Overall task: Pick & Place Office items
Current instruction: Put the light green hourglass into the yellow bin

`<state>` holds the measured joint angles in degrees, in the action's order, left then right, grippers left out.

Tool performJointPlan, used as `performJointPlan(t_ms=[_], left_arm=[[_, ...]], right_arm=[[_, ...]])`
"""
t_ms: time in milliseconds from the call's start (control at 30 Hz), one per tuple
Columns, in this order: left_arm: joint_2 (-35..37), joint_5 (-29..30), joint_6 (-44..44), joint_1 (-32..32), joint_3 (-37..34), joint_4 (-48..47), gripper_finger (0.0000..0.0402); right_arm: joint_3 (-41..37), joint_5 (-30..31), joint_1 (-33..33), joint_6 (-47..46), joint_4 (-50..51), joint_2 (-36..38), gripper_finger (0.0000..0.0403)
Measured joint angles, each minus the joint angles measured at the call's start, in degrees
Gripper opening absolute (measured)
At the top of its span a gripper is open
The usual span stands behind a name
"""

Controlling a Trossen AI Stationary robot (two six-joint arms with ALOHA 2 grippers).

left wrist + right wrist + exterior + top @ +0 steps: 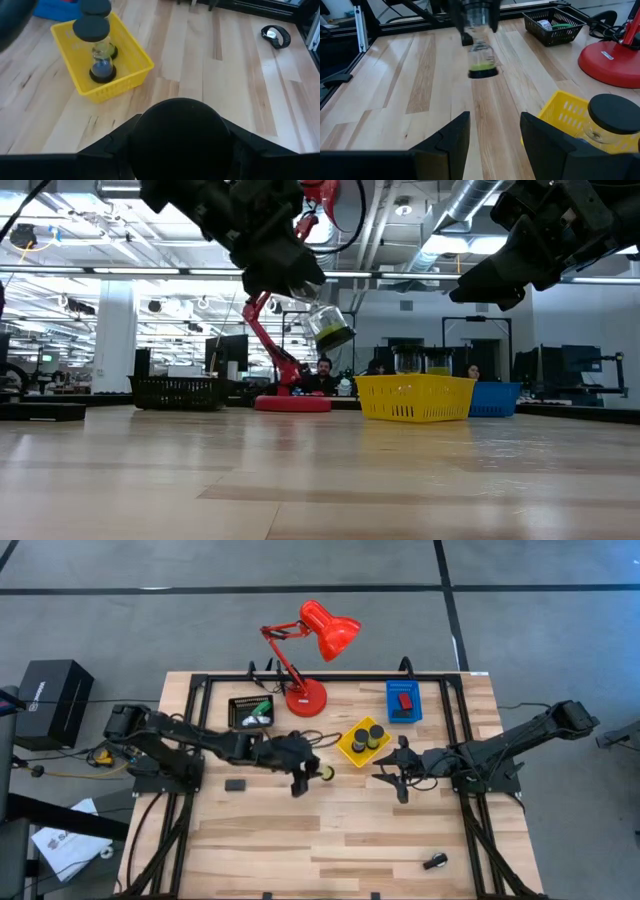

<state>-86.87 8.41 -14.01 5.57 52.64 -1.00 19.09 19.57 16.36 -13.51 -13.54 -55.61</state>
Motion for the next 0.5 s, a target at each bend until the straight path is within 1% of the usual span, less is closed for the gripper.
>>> performJointPlan(t_ms=[100, 333, 500], left_arm=[[-0.23, -2.34, 0.04, -1.56, 0.0, 0.16, 0.0194], [-1.44, -3.67, 0.32, -3.94, 1.17, 0.14, 0.02], [-5.03, -4.94, 6.25, -6.25, 7.73, 1.04, 0.0194]], right_arm=[[0.0, 0.0, 0.0, 0.01, -0.04, 0.0, 0.0166], [0.0, 0.0, -0.11, 1.15, -0.26, 0.02, 0.0166], [-0.02, 0.02, -1.41, 2.96, -1.28, 0.02, 0.0166]])
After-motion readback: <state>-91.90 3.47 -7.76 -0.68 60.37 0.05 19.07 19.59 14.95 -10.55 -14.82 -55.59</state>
